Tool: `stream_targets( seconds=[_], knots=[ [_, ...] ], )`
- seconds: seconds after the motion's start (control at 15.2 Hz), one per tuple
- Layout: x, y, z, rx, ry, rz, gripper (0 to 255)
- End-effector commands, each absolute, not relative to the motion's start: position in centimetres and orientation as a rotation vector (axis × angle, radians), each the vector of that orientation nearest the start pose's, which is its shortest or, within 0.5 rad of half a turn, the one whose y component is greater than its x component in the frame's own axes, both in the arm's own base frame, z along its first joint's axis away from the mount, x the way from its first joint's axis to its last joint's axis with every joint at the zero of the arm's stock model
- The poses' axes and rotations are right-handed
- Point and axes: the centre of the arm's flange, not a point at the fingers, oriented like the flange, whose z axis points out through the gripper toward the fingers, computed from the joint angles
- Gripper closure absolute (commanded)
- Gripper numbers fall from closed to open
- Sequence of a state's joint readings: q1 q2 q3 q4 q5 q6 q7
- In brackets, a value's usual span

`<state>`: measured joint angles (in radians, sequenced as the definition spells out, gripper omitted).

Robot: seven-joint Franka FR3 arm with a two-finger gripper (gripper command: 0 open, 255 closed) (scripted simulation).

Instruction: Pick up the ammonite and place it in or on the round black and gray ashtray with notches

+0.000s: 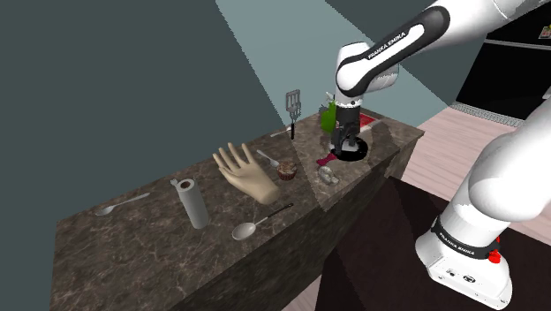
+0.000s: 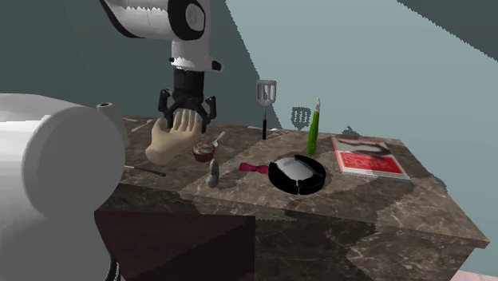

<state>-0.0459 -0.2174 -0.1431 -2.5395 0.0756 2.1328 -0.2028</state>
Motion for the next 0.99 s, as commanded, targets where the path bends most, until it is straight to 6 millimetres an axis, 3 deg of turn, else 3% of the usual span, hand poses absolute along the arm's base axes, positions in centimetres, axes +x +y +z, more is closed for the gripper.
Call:
stream_targets(
  seconds=[0.0, 0.73, 0.92],
  knots=[
    [42.2, -8.3, 31.2, -3.005, 0.04, 0.261, 0],
    [48.0, -12.6, 18.6, -3.0, 0.046, 0.287, 0],
    [47.7, -12.4, 17.1, -3.0, 0.046, 0.287, 0]
  ],
)
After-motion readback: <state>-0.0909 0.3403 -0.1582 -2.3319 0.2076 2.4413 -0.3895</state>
